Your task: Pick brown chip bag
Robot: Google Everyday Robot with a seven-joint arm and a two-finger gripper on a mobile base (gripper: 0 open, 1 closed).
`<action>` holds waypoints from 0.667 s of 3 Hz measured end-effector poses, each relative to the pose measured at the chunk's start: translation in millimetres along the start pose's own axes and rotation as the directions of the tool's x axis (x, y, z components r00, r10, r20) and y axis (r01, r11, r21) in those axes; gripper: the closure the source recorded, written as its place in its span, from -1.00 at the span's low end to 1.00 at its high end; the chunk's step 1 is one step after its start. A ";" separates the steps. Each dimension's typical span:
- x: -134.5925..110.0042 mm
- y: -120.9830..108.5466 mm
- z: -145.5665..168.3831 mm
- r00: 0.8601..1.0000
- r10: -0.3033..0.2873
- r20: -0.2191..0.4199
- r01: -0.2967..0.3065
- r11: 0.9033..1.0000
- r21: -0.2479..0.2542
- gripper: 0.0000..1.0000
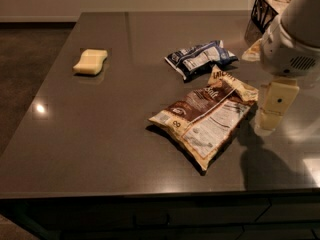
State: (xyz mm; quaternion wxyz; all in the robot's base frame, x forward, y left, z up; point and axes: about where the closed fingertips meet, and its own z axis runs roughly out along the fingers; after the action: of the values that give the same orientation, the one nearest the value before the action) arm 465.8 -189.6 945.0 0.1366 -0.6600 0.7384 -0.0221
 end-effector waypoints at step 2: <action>-1.4 -1.3 39.9 0.923 -0.385 0.029 0.385 0.915 -0.122 -1.00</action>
Offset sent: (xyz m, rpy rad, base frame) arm 0.0188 0.0052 -0.0585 -0.1606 0.0964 0.8108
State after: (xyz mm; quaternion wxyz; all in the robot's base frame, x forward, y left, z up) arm 476.4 -182.5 907.2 0.0895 -0.7997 0.5936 -0.0009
